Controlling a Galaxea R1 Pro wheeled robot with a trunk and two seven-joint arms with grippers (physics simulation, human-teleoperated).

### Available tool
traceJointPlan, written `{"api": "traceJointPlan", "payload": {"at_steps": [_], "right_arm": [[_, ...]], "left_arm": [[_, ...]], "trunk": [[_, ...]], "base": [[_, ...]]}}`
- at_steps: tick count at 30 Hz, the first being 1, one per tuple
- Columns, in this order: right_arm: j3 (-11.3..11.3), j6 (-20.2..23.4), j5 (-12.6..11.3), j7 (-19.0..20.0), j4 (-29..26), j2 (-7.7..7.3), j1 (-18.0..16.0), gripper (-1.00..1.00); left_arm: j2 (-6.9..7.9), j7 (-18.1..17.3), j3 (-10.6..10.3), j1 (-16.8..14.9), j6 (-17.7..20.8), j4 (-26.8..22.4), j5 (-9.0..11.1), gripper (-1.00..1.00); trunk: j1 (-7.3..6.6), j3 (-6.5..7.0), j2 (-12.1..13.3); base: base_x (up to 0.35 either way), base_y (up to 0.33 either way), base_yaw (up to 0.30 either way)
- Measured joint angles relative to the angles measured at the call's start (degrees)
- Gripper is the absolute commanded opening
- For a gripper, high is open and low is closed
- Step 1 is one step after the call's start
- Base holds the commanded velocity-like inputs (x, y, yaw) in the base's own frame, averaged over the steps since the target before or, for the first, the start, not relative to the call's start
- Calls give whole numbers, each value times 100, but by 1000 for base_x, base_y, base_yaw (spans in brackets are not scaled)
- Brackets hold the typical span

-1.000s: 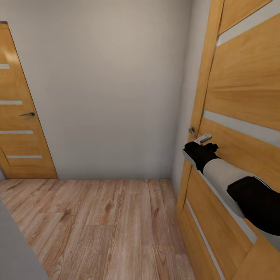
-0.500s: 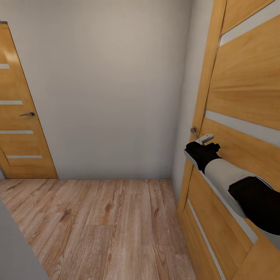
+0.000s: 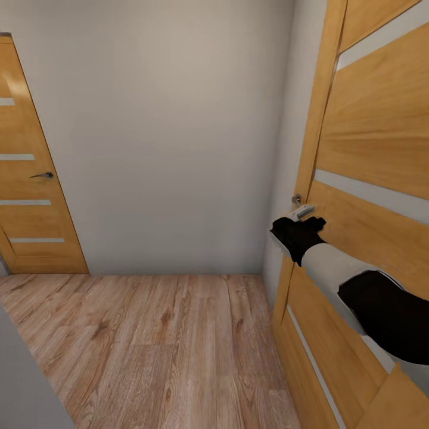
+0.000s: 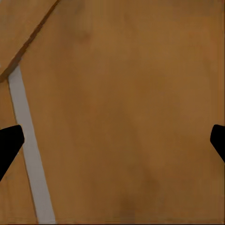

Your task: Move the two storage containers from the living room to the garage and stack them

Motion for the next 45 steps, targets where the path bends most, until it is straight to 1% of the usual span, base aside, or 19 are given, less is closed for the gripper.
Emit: {"api": "traceJointPlan", "payload": {"at_steps": [2,3,4,6,11,15,18,20,23,24,27,28,30,31,32,35,37,42,45], "right_arm": [[0,90,-1,-66,0,290,-2,100],[1,121,4,-82,0,364,-3,100],[1,197,-5,-133,0,560,-3,100],[3,315,0,-224,-1,847,-3,100],[-9,425,-5,-304,-56,852,-2,100],[-30,404,-44,-275,-91,852,-4,100],[-65,347,-273,-195,-111,852,-3,100],[-73,288,-554,-72,-115,852,0,100],[-78,101,-974,327,-126,852,1,100],[-78,52,-1026,425,-131,852,1,100],[-85,-277,-1274,1111,-146,852,2,100],[-85,-323,-1315,1225,-147,852,2,100],[-88,-485,-1482,1620,-149,852,29,100],[-87,-524,-1515,1720,-149,852,38,100],[-87,-594,-1569,1903,-149,852,50,100],[-87,-818,-1634,2345,-146,852,76,100],[-74,-1041,-1662,2551,-125,852,209,100],[-71,-1253,-1642,2775,-75,852,530,100],[-78,-1265,-1628,2817,-60,852,559,100]], "left_arm": [[0,0,0,0,0,0,0,100],[0,0,0,0,0,0,0,100],[0,0,1,0,0,1,0,100],[0,0,2,0,0,0,0,100],[0,0,7,1,0,-1,0,100],[0,0,8,1,0,-1,0,100],[0,0,8,1,0,-1,0,100],[0,2,8,1,0,-1,0,100],[-1,6,8,1,0,-1,0,100],[-1,6,8,1,0,-1,0,100],[-7,6,8,1,0,-1,0,100],[-7,6,8,1,0,-1,0,100],[-8,7,8,1,0,-1,0,100],[-8,7,8,1,0,-1,0,100],[-8,7,8,1,0,-1,0,100],[-8,6,8,1,0,-1,0,100],[-9,6,8,1,0,-1,0,100],[-9,7,8,1,0,-1,0,100],[-9,8,8,1,0,-1,0,100]], "trunk": [[0,0,0],[0,0,0],[0,0,0],[0,0,0],[0,0,0],[0,0,0],[0,0,0],[0,0,0],[0,0,0],[0,0,0],[0,0,0],[0,0,0],[0,0,0],[0,0,0],[0,0,0],[0,0,0],[0,0,0],[0,0,0],[0,0,0]], "base": [[0,0,0],[0,0,0],[0,0,0],[0,0,0],[0,0,0],[0,0,0],[0,0,0],[0,0,0],[0,0,0],[0,0,0],[0,0,0],[0,0,0],[0,0,0],[0,0,0],[0,0,0],[0,0,0],[0,0,0],[0,0,0],[0,0,0]]}}
